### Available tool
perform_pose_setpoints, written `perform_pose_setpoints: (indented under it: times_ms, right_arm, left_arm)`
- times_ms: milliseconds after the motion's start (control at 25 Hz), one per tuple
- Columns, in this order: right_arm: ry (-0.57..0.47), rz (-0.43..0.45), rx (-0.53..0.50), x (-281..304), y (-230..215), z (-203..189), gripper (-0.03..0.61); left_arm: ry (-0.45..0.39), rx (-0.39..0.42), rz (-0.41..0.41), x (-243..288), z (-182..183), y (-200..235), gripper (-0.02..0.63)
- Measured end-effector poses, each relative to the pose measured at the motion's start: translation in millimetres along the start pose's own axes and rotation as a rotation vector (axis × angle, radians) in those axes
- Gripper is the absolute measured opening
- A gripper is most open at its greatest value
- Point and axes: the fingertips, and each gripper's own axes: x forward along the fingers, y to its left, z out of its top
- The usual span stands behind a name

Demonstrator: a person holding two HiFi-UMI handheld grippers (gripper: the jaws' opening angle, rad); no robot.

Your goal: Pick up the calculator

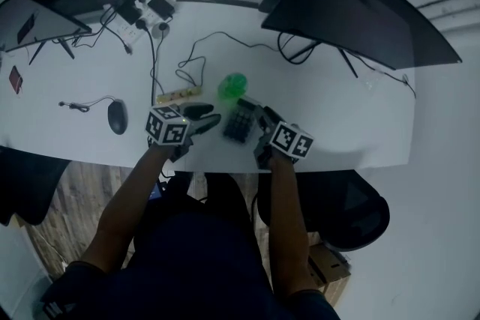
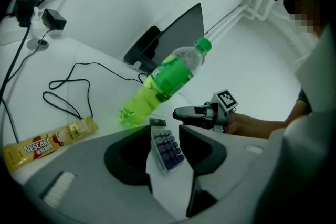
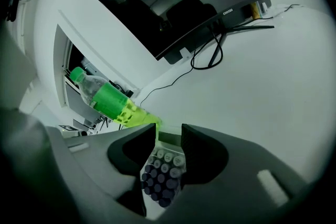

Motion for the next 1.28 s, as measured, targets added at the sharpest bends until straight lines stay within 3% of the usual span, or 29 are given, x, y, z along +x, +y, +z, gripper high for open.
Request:
perform_pose_setpoints:
  times_ms: [440,920,1280]
  right_arm:
    - [0.095,-0.027,-0.009,31.0,-29.6,-11.6,0.158]
    - [0.131,0.074,0.003,41.0,-28.1,-21.5,0.149]
    - [0.135,0.068,0.034,22.7,-23.0,-30.7,0.114]
  left_arm:
    - [0.079,-0.039,-0.009,34.2,-16.9,20.2,0.178]
    - [0.244,-0.015,-0.090,66.7,-33.1,12.0,0.164]
    - [0.264,-0.004,-0.070,66.5,-37.6,10.7,0.160]
